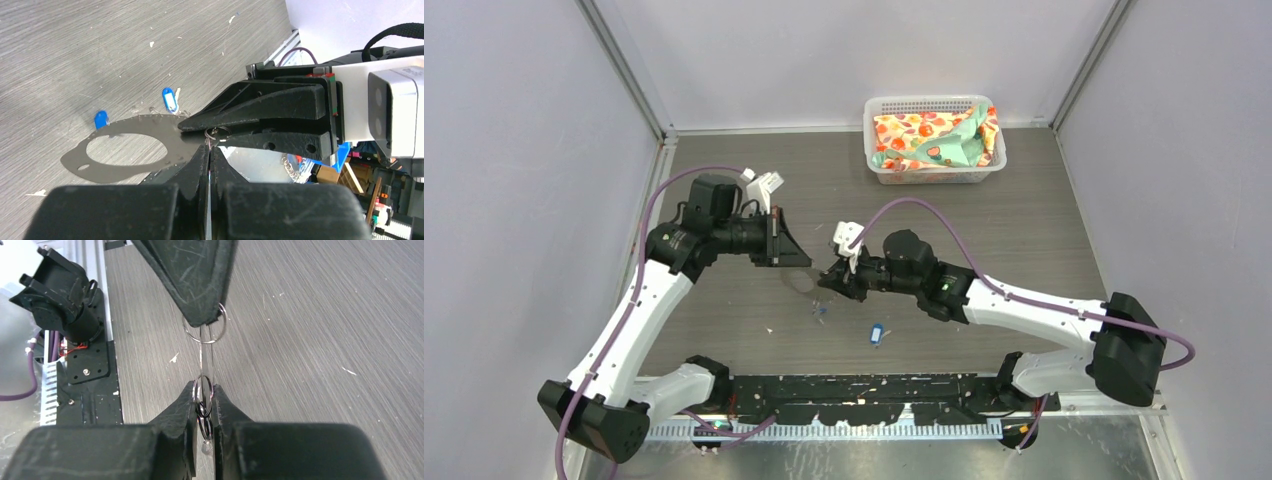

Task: Put the keys on the keyring
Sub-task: Adjust the keyring.

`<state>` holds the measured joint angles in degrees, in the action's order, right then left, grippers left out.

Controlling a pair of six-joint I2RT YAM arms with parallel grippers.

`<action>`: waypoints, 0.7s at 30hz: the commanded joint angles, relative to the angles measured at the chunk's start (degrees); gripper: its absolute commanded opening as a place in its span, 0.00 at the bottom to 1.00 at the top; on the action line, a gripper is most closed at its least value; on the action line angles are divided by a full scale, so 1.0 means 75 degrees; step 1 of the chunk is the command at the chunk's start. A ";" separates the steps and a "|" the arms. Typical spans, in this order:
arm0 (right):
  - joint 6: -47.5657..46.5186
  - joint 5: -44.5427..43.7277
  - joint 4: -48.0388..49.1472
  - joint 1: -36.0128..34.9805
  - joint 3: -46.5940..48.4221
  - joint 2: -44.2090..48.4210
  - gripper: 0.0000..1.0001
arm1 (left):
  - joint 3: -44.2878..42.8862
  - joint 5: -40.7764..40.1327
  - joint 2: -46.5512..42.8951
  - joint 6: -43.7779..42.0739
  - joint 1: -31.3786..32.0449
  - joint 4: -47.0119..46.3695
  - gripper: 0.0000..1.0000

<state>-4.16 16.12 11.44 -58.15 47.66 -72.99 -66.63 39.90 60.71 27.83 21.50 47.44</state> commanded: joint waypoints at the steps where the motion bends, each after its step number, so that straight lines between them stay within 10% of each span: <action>1: 0.0046 -0.0595 0.0143 0.0012 0.0164 0.0440 0.09 | -0.0111 0.0093 -0.0233 -0.0293 -0.0030 0.0057 0.00; 21: -0.0044 -0.0363 -0.1155 -0.0249 0.1063 0.0354 0.10 | 0.0095 0.0330 -0.0188 -0.0219 -0.0019 -0.0074 0.00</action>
<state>-4.14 12.64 1.61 -59.00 51.46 -70.32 -66.57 40.80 60.14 26.52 21.61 47.83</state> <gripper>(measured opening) 0.150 0.010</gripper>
